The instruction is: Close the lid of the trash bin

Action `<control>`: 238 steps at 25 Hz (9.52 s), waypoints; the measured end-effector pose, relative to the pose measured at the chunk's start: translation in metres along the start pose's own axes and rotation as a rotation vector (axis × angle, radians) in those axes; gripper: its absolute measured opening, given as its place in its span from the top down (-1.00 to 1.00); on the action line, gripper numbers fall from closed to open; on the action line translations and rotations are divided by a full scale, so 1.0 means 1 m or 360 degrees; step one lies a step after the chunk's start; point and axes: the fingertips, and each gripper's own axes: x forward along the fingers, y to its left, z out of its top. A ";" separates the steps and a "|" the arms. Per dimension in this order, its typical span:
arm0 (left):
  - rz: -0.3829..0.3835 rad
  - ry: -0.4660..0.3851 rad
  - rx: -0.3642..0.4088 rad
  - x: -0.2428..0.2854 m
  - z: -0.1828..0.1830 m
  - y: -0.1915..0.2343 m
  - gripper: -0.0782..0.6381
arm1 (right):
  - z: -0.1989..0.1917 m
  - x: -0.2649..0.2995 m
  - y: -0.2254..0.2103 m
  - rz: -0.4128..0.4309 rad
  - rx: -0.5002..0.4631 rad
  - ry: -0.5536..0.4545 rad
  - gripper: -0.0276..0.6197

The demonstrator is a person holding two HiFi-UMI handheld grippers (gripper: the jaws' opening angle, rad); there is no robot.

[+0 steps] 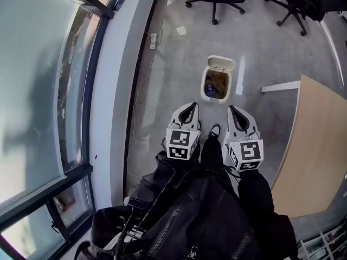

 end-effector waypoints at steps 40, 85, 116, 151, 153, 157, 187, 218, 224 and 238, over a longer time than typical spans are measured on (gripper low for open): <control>0.0137 0.0739 -0.0319 0.058 -0.324 0.067 0.78 | -0.296 0.162 -0.036 0.0124 0.0055 0.0571 0.91; 0.0172 0.0791 -0.0435 0.071 -0.337 0.090 0.78 | -0.225 0.352 -0.223 -0.0019 -0.0483 0.0673 0.91; 0.0137 0.0806 -0.0428 0.069 -0.347 0.074 0.78 | -0.272 0.301 -0.171 0.0344 -0.0206 0.0910 0.91; 0.0131 0.0858 -0.0440 0.056 -0.375 0.075 0.78 | -0.432 0.263 -0.099 0.0482 -0.0166 0.1185 0.91; 0.0131 0.0866 -0.0444 0.056 -0.379 0.076 0.78 | -0.440 0.265 -0.098 0.0485 -0.0182 0.1191 0.91; 0.0128 0.0885 -0.0451 0.055 -0.388 0.078 0.78 | -0.458 0.268 -0.097 0.0487 -0.0197 0.1218 0.91; 0.0129 0.0927 -0.0464 0.046 -0.403 0.087 0.78 | -0.524 0.290 -0.096 0.0405 -0.0221 0.1331 0.91; 0.0114 0.0872 -0.0439 0.051 -0.386 0.087 0.78 | -0.496 0.280 -0.102 0.0308 -0.0117 0.1209 0.91; 0.0088 0.0786 -0.0409 0.046 -0.334 0.076 0.78 | -0.432 0.232 -0.090 0.0244 -0.0009 0.1065 0.91; 0.0020 0.0275 -0.0105 0.058 -0.103 0.049 0.78 | -0.176 0.111 -0.088 -0.0013 0.0103 0.0464 0.91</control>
